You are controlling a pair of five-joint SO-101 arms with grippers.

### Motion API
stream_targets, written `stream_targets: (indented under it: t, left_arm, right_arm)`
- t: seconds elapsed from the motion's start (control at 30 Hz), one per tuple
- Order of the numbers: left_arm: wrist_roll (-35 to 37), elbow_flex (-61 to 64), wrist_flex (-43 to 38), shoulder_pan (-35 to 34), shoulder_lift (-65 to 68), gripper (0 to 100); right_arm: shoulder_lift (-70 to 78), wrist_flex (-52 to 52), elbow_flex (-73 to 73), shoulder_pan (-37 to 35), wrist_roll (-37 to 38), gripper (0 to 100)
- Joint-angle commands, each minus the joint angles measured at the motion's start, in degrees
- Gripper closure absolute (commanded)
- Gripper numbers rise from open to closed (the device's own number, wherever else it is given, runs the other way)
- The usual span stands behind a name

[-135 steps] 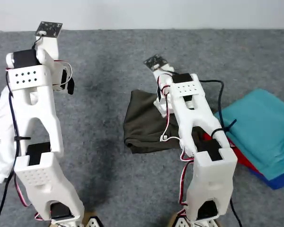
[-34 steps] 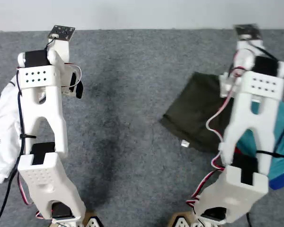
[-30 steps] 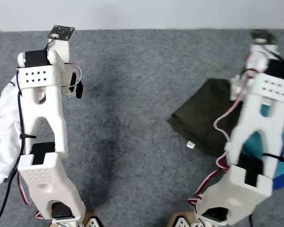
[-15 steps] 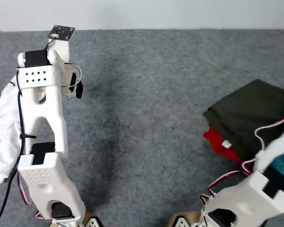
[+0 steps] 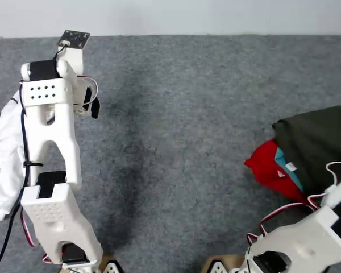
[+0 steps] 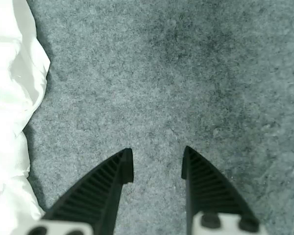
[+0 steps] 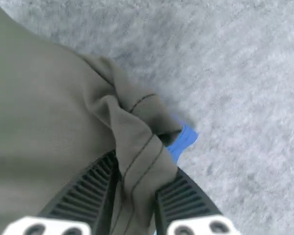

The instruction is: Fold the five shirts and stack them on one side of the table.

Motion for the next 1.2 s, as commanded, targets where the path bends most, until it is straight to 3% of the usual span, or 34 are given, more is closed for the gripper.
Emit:
stream_targets:
  t: [0.0,0.13,0.3,0.5,0.6,0.87,1.17]
  left_arm:
    - [-0.44,-0.75,0.97,0.09,-4.04,83]
    - [-0.26,-1.63,0.97,0.09,-7.38,83]
    - [-0.26,0.48,0.97,0.09,-19.69,83]
    - [-0.53,15.87,0.97,0.09,-37.54,83]
    - [-0.62,24.92,0.88,0.18,-46.95,83]
    - [-0.70,39.08,0.26,0.53,-65.67,83]
    - [-0.70,59.65,-9.05,0.62,-77.54,83]
  right_arm:
    - [-2.07,3.56,-2.64,0.92,-2.20,84.9]
    - [-7.34,8.04,-2.64,0.92,-7.30,70.4]
    - [-18.59,12.09,-2.64,0.66,-7.82,71.4]
    - [-29.49,18.33,-2.20,-1.54,-5.10,71.3]
    - [-30.81,22.37,-2.20,-6.20,-1.23,71.3]
    - [-36.26,22.64,10.20,-13.41,-0.26,71.3]
    - [-46.29,22.55,28.92,-30.02,-0.18,71.3]
